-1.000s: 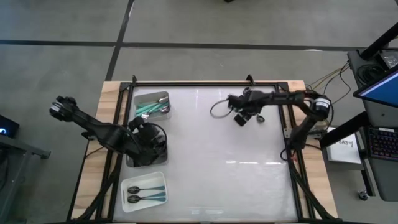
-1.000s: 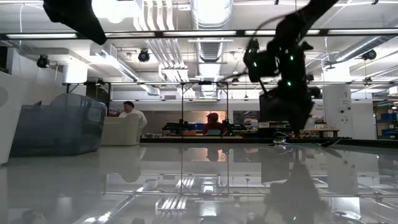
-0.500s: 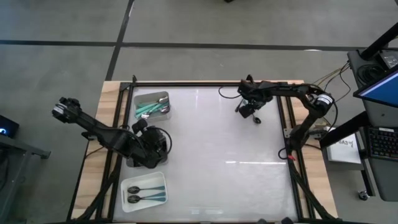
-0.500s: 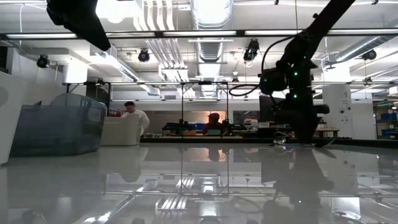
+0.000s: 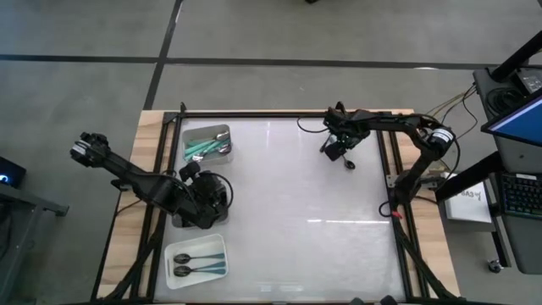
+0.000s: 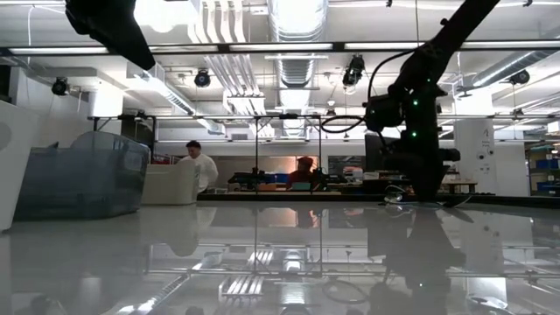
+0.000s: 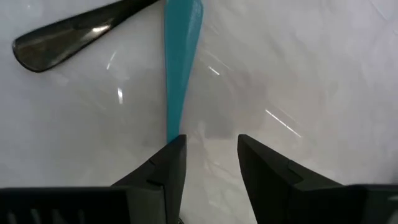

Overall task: Sort silverware by color (type)
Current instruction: Put the blue spoon into the white bin

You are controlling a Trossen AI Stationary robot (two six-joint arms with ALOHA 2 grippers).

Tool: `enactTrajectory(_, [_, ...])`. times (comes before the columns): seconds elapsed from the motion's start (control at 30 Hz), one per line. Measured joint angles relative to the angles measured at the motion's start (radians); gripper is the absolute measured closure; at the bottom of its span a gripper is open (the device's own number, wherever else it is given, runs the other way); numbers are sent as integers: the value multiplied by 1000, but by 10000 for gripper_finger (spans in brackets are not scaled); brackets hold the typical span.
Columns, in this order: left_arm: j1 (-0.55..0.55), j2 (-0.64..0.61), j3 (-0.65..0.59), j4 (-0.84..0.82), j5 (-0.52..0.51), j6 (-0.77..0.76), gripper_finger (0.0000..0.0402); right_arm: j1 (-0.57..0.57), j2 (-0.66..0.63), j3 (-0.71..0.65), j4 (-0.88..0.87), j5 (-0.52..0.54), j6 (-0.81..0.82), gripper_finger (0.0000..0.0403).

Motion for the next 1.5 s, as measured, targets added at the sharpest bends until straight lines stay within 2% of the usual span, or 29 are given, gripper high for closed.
enactTrajectory(0.3, [0, 0, 0, 0, -6, 0, 313, 0, -6, 44, -46, -3, -1, 273])
enactTrajectory(0.47, [0, 0, 0, 0, -8, 0, 313, 0, -2, 38, -43, -86, -1, 273])
enactTrajectory(0.9, [1, 0, 0, -1, -8, 4, 313, 0, 32, -12, 10, -86, -9, 275])
enactTrajectory(1.03, [1, 0, 0, 0, -8, 4, 313, 0, 28, -13, 14, -90, -18, 304])
enactTrajectory(1.23, [1, 0, 0, 1, -8, -1, 313, 1, 24, -14, 18, -118, -59, 382])
enactTrajectory(1.37, [0, 0, 0, 6, -9, -13, 313, -5, 9, -13, 10, -165, -94, 391])
enactTrajectory(1.5, [0, 0, 0, 10, -9, -26, 313, -2, -18, 23, -78, -193, -112, 392])
